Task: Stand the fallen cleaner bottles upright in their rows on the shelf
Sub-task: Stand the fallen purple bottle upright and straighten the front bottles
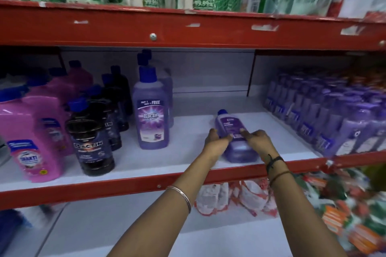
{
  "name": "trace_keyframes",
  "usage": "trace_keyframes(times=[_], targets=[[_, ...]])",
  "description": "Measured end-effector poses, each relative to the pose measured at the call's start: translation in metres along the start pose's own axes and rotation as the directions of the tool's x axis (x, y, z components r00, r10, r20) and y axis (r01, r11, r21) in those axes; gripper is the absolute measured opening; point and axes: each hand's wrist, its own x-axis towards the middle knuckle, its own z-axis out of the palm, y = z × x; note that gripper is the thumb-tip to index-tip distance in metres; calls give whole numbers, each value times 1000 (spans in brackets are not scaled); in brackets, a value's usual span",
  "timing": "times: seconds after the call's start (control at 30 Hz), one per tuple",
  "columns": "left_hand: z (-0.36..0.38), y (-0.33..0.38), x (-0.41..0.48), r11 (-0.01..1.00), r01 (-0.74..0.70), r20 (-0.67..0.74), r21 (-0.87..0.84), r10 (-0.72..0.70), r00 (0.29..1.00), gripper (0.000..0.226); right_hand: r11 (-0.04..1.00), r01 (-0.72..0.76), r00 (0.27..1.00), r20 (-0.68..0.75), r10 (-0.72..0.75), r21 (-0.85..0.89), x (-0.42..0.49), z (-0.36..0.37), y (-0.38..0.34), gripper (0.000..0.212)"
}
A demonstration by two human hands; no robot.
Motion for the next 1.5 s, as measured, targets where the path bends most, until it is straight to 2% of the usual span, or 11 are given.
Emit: trace_keyframes(times=[0.17,0.3,0.43,0.5,0.63,0.83,1.07,1.2,1.3,1.4,1.5], targets=[[3,3,-9,966,43,-32,-253,-53,998,43,967,-53,994,101,28,250,5,0,0,49],[-12,6,-10,927,-5,10,-374,9,1000,75,879,-83,966,255,-45,470,-12,-2,-4,42],[-36,16,-17,924,-132,73,-359,168,983,46,792,-43,946,279,-164,609,-33,-2,-20,53],[-48,20,-23,926,-180,86,-333,220,972,42,794,34,929,274,-248,607,-44,0,-29,51],[-75,13,-40,927,-303,-11,-222,308,951,56,818,201,871,283,-401,538,-66,13,-42,55],[-143,-3,-73,896,-443,-135,-41,434,891,63,797,295,823,284,-492,527,-109,68,-66,58],[-194,-24,-92,884,-467,-211,34,463,861,59,781,347,788,291,-543,519,-133,125,-74,63],[-207,-35,-97,876,-479,-256,56,477,841,62,764,337,796,267,-543,551,-144,141,-75,62],[-205,-42,-100,864,-503,-325,36,486,811,42,766,347,849,166,-502,542,-147,146,-71,58],[-206,-48,-102,842,-533,-385,85,521,762,25,768,408,866,57,-497,493,-148,150,-66,38],[-207,-46,-103,860,-508,-346,43,490,800,23,777,423,857,72,-510,466,-150,151,-59,29]])
